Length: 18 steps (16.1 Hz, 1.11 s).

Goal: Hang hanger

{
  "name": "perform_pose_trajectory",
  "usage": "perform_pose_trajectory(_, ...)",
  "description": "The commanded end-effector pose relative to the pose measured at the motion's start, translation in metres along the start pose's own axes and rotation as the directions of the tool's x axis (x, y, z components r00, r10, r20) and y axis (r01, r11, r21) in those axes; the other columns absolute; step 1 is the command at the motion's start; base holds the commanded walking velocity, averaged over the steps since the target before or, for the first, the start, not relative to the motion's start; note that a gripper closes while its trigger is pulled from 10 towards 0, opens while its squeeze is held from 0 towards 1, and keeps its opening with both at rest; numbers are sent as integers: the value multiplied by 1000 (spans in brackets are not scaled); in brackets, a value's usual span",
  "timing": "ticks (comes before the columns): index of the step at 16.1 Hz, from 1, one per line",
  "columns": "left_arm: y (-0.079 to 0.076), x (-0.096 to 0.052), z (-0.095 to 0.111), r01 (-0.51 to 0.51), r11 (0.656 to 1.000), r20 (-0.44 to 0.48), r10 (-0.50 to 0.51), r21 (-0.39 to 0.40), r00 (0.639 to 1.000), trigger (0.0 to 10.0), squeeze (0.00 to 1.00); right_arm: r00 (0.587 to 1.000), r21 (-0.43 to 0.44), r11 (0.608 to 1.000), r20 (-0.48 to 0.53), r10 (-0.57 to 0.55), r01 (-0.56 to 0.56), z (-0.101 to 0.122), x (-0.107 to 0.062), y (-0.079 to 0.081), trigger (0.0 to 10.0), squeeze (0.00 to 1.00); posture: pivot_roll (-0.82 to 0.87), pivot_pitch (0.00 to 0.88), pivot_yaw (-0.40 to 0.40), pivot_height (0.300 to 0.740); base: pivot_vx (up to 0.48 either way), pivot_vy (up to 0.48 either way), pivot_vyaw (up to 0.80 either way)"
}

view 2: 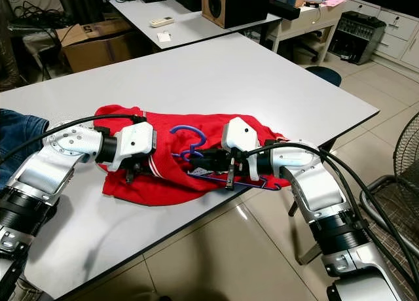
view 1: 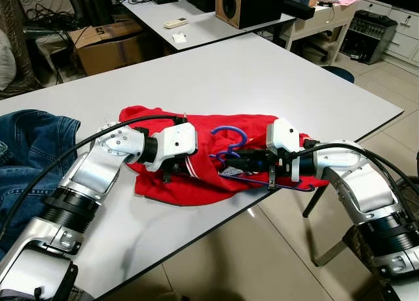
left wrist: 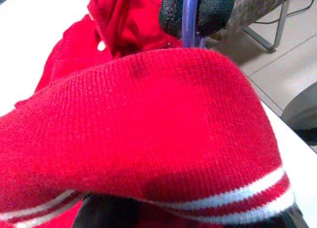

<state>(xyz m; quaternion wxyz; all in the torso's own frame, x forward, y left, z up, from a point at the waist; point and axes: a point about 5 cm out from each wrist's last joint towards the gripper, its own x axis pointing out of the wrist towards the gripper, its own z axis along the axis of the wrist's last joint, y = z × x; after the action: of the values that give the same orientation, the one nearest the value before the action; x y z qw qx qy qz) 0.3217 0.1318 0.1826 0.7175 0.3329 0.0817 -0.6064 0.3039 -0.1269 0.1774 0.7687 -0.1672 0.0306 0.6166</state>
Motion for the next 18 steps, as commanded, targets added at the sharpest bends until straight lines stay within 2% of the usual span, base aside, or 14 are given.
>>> perform_pose_trajectory(1,-1,1,-1,13,1000,-12,-13,8,1000,10000,0,997,-35,999,74,-8,11,14,-2,-1,0,0,-2,0,66,740,0,0,0)
perform_pose_trajectory(2,-1,2,-1,9,1000,-5,-9,0,1000,0,0,997,-36,999,77,-7,10,15,-2,-1,0,0,-3,0,66,740,0,0,0)
perform_pose_trajectory(7,-2,5,-2,17,1000,20,-17,-15,1000,0,0,996,-31,998,77,54,-52,15,-1,6,0,0,-3,0,66,740,0,0,0)
perform_pose_trajectory(10,-7,4,-6,76,996,6,-76,-43,997,0,0,997,-61,995,-2,75,-75,7,-2,9,0,0,-4,0,67,740,0,0,0)
perform_pose_trajectory(15,-14,5,-6,126,990,17,-125,-66,992,0,0,995,-80,992,-15,94,-95,6,-4,12,0,0,-5,0,64,740,0,0,0)
perform_pose_trajectory(16,-14,7,-5,101,993,29,-100,-57,995,0,0,997,-88,993,-15,74,-75,8,-6,10,9490,0,-6,0,66,740,0,0,0)
perform_pose_trajectory(17,-13,7,-5,77,996,30,-76,-49,997,0,0,997,-80,994,-17,75,-76,8,-7,10,10000,0,-6,0,66,740,0,0,0)
perform_pose_trajectory(18,-9,8,-6,5,999,31,-4,-46,1000,0,0,997,-20,996,5,83,-83,9,-10,9,10000,0,-6,0,69,740,0,0,0)
